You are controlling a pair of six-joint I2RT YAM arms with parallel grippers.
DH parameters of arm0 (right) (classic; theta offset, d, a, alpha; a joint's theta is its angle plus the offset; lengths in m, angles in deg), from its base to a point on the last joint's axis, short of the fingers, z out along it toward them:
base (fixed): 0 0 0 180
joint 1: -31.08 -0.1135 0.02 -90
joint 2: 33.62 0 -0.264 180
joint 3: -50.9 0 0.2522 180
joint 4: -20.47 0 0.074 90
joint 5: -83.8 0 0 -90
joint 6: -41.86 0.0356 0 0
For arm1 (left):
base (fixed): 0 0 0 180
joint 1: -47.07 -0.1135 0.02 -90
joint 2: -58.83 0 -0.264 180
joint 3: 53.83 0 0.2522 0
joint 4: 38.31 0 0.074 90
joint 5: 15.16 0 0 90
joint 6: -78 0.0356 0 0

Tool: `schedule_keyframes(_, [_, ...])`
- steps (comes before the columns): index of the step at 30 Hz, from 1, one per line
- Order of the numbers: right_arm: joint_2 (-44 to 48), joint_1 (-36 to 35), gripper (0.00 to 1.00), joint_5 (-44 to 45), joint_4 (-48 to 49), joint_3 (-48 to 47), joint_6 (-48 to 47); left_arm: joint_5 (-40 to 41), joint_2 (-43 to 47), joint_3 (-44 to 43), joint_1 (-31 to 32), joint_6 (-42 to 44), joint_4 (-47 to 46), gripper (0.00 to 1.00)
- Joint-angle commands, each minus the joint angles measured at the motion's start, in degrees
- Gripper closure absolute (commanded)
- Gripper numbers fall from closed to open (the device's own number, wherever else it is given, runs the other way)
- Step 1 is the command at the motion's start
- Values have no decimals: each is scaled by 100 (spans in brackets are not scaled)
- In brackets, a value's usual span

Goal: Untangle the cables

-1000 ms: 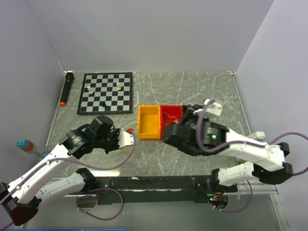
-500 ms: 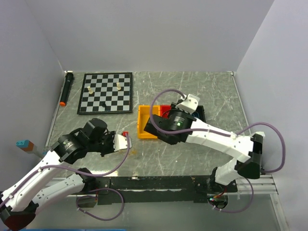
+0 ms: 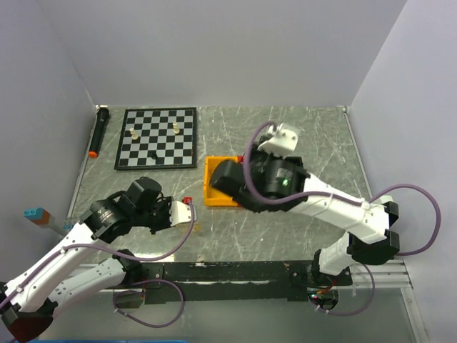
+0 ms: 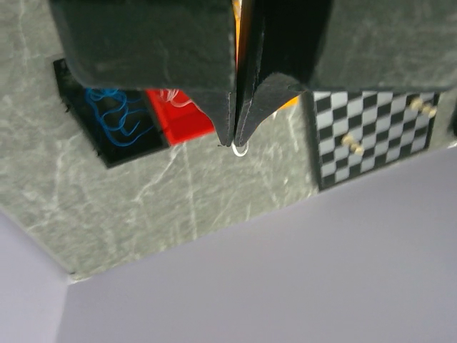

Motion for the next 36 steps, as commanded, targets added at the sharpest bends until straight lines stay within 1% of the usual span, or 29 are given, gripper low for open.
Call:
schedule_keyframes(1, [-235, 507, 100, 854, -1266, -828, -949, 62, -41, 19, 2, -59, -209, 86])
schedule_keyframes(3, [-244, 507, 100, 819, -1309, -978, -1063, 79, -59, 19, 2, -85, -218, 86])
schedule_keyframes(6, [-271, 385, 100, 557, -1310, -1417, -1643, 106, -103, 19, -7, -77, -209, 86])
schedule_keyframes(8, [-262, 148, 100, 468, -1327, -1794, -2213, 123, -138, 36, -7, -59, -200, 87])
schedule_keyframes(10, [-43, -352, 100, 739, -1310, -1910, -2391, 159, -165, 45, -7, -59, -226, 87])
schedule_keyframes(13, [361, -1081, 100, 837, -1257, -2034, -2541, 133, -209, 71, -7, -68, -270, 87])
schedule_keyframes(16, [266, -1653, 100, 793, -1300, -2427, -3075, 80, -288, 54, -7, -85, -306, 87])
schedule_keyframes(17, [118, -1855, 100, 514, -1275, -2647, -3512, 71, -331, 28, -7, -94, -306, 86])
schedule_keyframes(18, [-49, -1996, 100, -2, -1266, -2997, -4117, 71, -367, 1, -7, -103, -306, 86])
schedule_keyframes(19, [-129, -1989, 100, -947, -613, -3131, -5472, 53, -402, -34, -7, -120, -306, 86])
schedule_keyframes(20, [209, -1937, 100, -2348, 646, -2480, -6869, 53, -428, -43, -7, -112, -306, 86])
schedule_keyframes(21, [857, -2058, 100, -2937, 1825, -1420, -7579, 36, -454, -69, -7, -112, -314, 86])
schedule_keyframes(22, [1498, -2103, 100, -3299, 2985, -679, -8003, 27, -472, -69, -7, -112, -323, 86])
schedule_keyframes(23, [1940, -2077, 100, -3268, 3771, -123, -8095, 36, -481, -87, 10, -129, -341, 86])
schedule_keyframes(25, [2592, -1780, 100, -3057, 4515, 434, -8235, 44, -481, -139, 2, -199, -350, 86])
schedule_keyframes(27, [2657, -1411, 100, -3249, 4509, 471, -8280, -8, -446, -175, 2, -200, -253, 85])
schedule_keyframes(30, [2280, -857, 100, -3732, 4062, 190, -8184, 9, -402, -140, 11, -147, -235, 85])
schedule_keyframes(32, [2147, -444, 100, -4241, 4087, 295, -8175, 36, -454, -174, 11, -164, -253, 86])
schedule_keyframes(35, [2006, 390, 100, -5128, 4061, 471, -8017, -34, -464, -210, 11, -121, -235, 86])
schedule_keyframes(36, [1962, 636, 100, -5296, 4061, 532, -7973, -26, -455, -219, 2, -112, -227, 86])
